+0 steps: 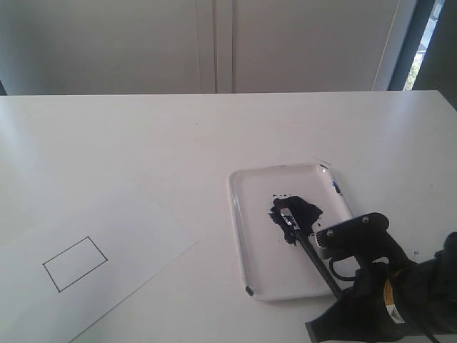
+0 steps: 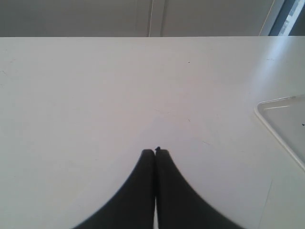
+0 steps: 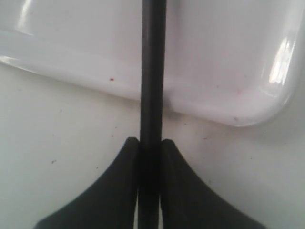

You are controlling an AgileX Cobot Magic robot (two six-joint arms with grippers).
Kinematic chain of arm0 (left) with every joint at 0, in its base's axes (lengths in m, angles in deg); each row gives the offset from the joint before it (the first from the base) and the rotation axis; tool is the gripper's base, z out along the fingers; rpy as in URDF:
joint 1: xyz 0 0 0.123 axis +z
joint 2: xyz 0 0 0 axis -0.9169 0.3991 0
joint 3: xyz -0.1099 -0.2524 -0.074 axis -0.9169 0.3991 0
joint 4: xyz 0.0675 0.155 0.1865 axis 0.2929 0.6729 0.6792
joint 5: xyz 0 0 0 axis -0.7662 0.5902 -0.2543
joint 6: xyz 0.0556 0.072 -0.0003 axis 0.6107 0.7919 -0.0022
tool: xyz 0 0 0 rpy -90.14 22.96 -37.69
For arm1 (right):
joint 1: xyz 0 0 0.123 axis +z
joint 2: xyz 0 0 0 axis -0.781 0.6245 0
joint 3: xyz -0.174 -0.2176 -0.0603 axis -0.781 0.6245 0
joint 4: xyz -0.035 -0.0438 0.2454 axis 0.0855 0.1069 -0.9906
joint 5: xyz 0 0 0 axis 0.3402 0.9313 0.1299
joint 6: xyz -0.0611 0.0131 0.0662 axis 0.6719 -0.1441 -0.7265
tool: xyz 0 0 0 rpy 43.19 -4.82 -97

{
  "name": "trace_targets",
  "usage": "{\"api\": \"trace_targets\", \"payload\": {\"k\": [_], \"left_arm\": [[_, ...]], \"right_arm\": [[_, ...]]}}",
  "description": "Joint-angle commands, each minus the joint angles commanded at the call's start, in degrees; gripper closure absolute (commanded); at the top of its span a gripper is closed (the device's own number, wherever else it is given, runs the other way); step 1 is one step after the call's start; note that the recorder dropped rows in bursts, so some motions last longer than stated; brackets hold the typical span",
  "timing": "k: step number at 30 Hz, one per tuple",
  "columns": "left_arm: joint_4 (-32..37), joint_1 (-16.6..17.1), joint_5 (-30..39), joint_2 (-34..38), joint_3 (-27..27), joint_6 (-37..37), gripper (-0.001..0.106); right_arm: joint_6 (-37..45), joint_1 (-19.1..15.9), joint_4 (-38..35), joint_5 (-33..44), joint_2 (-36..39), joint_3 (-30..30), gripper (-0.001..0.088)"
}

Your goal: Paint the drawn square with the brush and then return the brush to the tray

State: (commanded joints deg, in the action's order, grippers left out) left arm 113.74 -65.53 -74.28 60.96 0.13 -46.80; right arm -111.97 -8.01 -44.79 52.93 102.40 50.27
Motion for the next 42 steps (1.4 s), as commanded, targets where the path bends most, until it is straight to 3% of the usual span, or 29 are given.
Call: {"api": "trace_targets", "payload": {"k": [7, 15, 17, 18, 20, 27, 33, 42], "left_arm": [[0.00, 0.00, 0.00, 0.00, 0.00, 0.00, 0.105], [0.00, 0.00, 0.00, 0.00, 0.00, 0.00, 0.105], [0.00, 0.00, -0.31, 0.00, 0.00, 0.00, 0.105], [0.00, 0.00, -0.49, 0.00, 0.00, 0.00, 0.105], [0.00, 0.00, -0.49, 0.00, 0.00, 0.00, 0.105], [0.36, 0.00, -3.13, 0.00, 0.00, -0.10, 0.105], [0.83, 0.00, -3.65, 0.00, 0.00, -0.10, 0.105], [0.83, 0.00, -3.65, 0.00, 0.00, -0.10, 0.105]], "right_arm": [[-0.41, 0.00, -1.40, 3.69, -3.79, 0.00, 0.0868], [2.11, 0.00, -2.95, 20.58, -16.40, -2.78, 0.0868], [10.59, 0.00, -5.92, 26.36, -18.72, -4.62, 0.0868], [19.19, 0.00, -10.80, 32.73, -20.32, -7.41, 0.0868], [24.94, 0.00, -14.97, 38.87, -21.14, -11.70, 0.0868], [36.76, 0.00, -12.59, 52.89, -15.15, -24.82, 0.0868], [37.17, -0.76, -11.45, 51.70, -6.06, -26.76, 0.0868], [37.17, -4.72, -11.44, 48.39, -2.82, -26.76, 0.0868]]}}
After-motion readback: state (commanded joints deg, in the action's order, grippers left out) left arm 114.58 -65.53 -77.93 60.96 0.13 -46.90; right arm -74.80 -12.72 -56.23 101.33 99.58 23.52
